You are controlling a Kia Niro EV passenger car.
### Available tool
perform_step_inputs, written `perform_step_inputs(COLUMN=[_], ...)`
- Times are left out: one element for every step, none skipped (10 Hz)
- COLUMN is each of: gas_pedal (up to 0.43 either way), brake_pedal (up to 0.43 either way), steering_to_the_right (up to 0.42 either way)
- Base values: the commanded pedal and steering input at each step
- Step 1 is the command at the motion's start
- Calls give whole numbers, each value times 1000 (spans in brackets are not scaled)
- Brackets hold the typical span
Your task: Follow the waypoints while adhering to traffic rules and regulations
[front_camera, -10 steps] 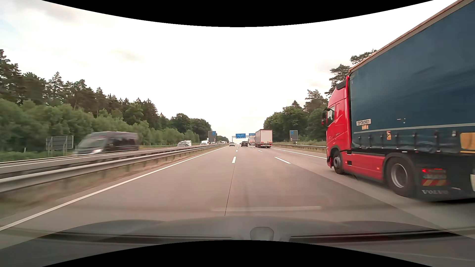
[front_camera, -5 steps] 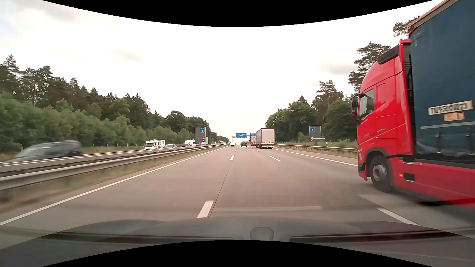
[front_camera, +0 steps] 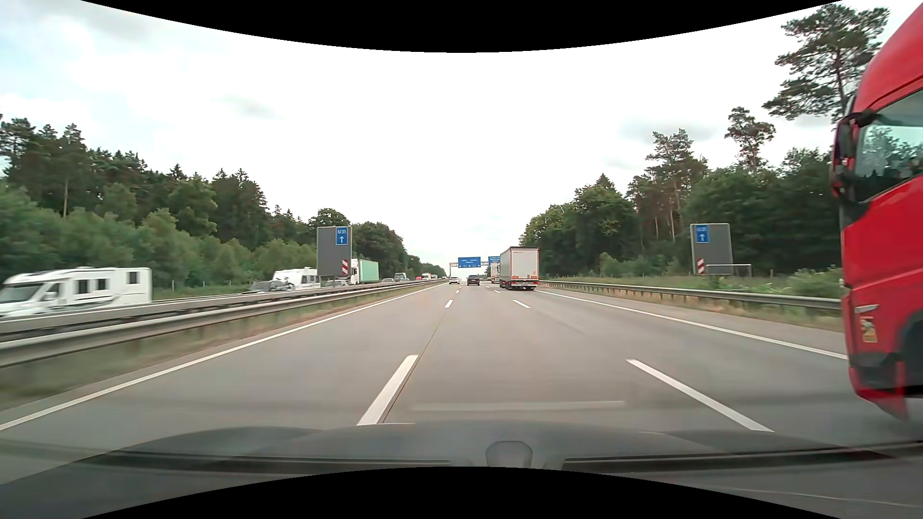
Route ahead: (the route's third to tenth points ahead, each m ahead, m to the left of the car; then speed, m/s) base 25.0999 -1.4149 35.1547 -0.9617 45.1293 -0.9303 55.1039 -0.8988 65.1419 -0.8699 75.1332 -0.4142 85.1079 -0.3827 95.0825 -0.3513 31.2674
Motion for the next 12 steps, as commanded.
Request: perform_step_inputs(gas_pedal=[169,169,169,169,169,169,169,169,169,169,169,169], brake_pedal=[0,0,0,0,0,0,0,0,0,0,0,0], steering_to_the_right=[-5,-5,-4,-4,-5,-4,-5,-4,-4,-5,-4,-4])
